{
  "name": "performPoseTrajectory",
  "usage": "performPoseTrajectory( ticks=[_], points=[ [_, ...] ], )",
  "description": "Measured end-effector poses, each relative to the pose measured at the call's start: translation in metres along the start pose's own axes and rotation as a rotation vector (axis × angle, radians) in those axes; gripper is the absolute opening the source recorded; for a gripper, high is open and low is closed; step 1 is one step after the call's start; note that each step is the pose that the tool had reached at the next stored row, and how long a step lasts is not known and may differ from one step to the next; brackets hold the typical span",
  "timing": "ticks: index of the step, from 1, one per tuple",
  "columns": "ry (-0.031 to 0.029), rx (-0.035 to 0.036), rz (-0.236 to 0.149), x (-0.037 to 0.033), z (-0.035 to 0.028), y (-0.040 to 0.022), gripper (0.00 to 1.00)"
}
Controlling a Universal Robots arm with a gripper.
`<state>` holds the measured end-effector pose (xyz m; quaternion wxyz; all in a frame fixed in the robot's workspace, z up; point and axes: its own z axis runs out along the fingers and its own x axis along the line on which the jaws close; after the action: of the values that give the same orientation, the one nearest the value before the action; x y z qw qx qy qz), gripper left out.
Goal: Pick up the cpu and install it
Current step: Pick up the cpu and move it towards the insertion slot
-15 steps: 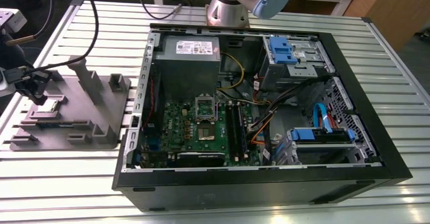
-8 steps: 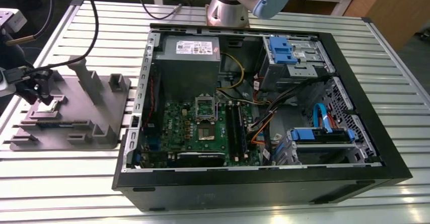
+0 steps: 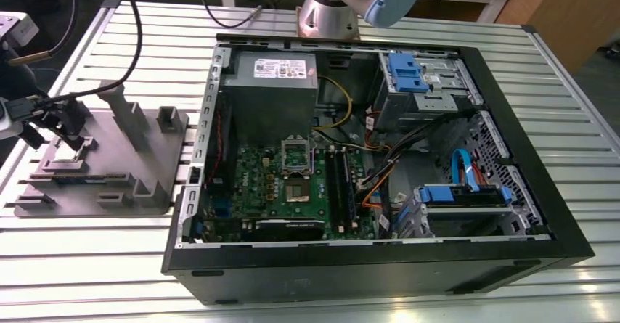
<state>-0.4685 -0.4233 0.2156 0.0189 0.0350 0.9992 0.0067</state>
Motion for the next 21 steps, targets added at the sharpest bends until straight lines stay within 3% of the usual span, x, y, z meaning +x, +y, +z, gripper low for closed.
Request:
performPoseTrajectory(
  ticks=[5,14,21],
  points=[
    [0.0001,-0.0014,0.0,0.0001,0.0025,-0.0001,0.65],
    [0.0003,-0.0052,0.0,0.0006,0.0166,-0.0002,0.65],
    [0.0006,-0.0081,-0.002,0.0009,0.0238,-0.0002,0.65]
  ],
)
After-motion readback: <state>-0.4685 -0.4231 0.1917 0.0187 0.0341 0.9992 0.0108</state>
